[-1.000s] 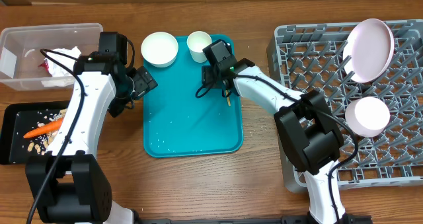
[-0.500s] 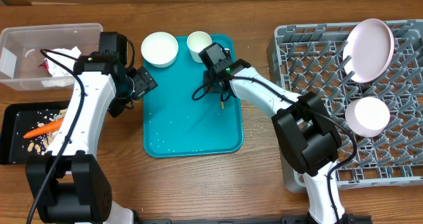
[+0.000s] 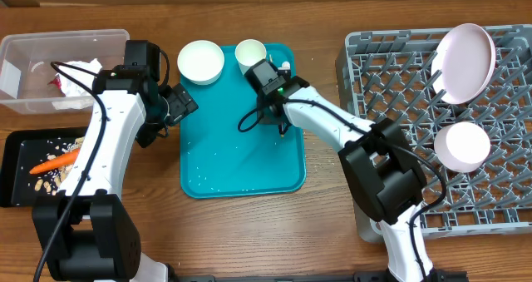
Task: Sort waste into correct bins and load items into the dishwasher rack
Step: 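Grasp the wooden chopstick with the right gripper and lift it, then carry the chopstick right into the rack and release it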
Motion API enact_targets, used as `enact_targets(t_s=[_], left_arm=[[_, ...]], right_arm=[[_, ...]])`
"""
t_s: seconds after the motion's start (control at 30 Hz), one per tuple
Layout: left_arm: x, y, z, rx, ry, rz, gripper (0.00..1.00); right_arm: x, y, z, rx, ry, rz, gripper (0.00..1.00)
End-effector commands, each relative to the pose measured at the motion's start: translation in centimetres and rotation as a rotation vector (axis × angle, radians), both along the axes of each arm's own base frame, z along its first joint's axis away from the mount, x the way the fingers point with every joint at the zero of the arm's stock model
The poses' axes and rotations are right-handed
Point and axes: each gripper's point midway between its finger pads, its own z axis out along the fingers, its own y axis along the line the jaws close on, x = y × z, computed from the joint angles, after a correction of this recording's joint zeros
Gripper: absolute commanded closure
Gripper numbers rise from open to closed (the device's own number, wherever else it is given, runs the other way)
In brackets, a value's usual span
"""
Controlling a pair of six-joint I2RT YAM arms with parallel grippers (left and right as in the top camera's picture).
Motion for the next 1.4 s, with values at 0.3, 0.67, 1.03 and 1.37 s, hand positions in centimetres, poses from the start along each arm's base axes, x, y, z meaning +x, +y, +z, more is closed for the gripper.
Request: enact_targets(t_s=[0.3,0.67,1.03,1.37], left_arm=[[-0.2,-0.1,0.2,0.010,-0.007,-0.008,0.00],[0.0,-0.1,0.3,0.010,-0.011,-0.008,0.00],[0.1,-0.1,0.3,0.011,-0.018,-0.008,0.00],[0.2,-0.1,0.3,0.011,-0.020,-0.008,0.00]], right_arm=[[-2.5,0.1,-3.0,-0.061,0.087,0.045,0.91],[-4.5,-0.9,-1.0,-0.095,0.188,0.048,0.96],[-2.9,-0.3,10.8,0.122,0.107,0.075,0.96],[-1.4,-9.7,21.9,0.195,-0.088,-0.058,0.96]])
